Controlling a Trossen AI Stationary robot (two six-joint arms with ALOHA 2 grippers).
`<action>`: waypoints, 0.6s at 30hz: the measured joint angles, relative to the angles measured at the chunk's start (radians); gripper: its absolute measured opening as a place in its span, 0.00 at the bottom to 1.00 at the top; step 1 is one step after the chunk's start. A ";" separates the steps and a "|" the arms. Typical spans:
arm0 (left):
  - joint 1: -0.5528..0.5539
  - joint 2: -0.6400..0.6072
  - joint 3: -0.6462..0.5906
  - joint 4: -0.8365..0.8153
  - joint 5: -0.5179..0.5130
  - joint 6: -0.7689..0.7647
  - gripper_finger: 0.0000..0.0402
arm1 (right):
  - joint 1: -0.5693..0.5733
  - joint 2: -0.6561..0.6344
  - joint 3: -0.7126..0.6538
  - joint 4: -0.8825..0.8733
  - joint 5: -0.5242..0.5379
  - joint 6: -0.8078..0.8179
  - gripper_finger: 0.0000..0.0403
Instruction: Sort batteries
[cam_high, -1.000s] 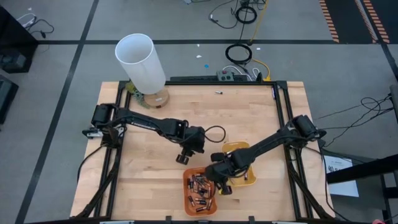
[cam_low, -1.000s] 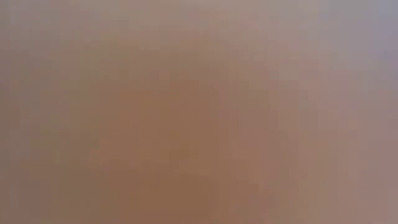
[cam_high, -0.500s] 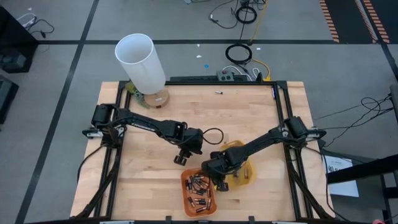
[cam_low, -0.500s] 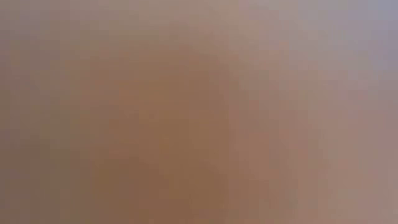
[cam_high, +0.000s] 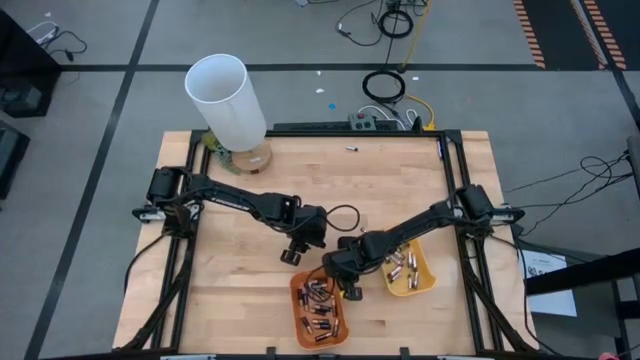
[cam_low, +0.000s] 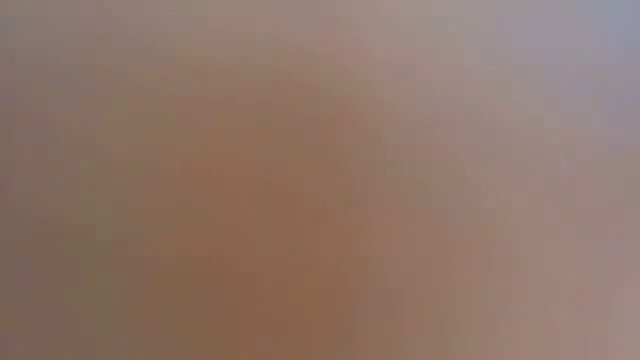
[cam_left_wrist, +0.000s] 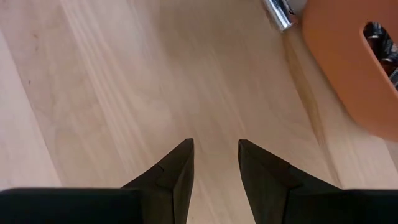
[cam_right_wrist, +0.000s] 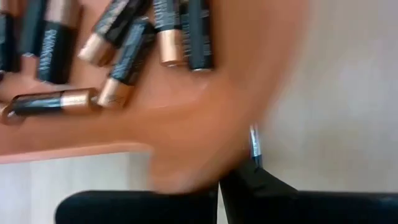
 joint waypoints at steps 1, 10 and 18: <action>0.000 0.000 0.000 0.000 0.000 0.000 0.33 | -0.005 0.000 0.000 0.000 0.008 0.000 0.00; 0.000 0.000 0.000 -0.014 0.000 -0.001 0.33 | -0.040 -0.034 -0.002 -0.059 0.134 -0.014 0.00; 0.000 0.000 0.000 -0.031 0.000 -0.005 0.33 | -0.006 -0.209 -0.003 -0.272 0.206 0.001 0.00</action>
